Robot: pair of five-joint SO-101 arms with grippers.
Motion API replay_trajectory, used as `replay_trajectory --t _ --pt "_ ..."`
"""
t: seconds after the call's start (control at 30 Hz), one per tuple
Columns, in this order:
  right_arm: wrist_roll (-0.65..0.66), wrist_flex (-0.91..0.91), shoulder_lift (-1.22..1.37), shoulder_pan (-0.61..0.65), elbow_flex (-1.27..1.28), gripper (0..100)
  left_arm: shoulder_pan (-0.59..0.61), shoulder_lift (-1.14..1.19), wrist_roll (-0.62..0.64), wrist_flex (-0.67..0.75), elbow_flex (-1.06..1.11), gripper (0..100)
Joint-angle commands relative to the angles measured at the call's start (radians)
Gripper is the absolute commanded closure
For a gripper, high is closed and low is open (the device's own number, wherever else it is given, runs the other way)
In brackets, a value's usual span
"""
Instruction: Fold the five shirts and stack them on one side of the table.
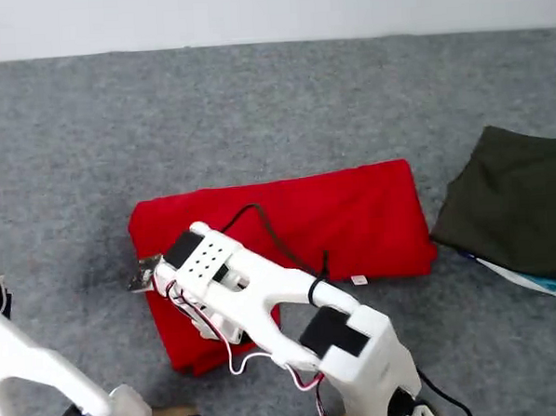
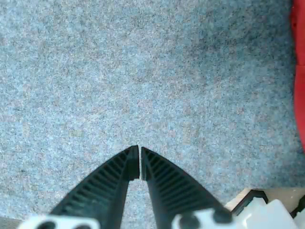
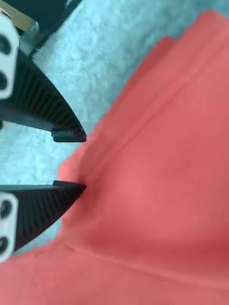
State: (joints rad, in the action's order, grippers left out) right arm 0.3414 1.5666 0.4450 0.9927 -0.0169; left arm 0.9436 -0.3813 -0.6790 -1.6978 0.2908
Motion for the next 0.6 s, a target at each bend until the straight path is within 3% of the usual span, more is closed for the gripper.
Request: replay_trajectory --t 0.0,0.13,0.57 --pt "0.000 -0.036 0.013 -0.028 -0.009 87.8 0.002 -0.032 -0.008 0.011 0.012 98" --pt "0.037 -0.044 0.019 -0.045 -0.009 94.8 0.006 -0.034 -0.008 0.011 0.019 98" --pt "0.055 -0.018 0.002 -0.056 -0.009 98.8 0.003 -0.034 -0.008 0.011 0.018 98"
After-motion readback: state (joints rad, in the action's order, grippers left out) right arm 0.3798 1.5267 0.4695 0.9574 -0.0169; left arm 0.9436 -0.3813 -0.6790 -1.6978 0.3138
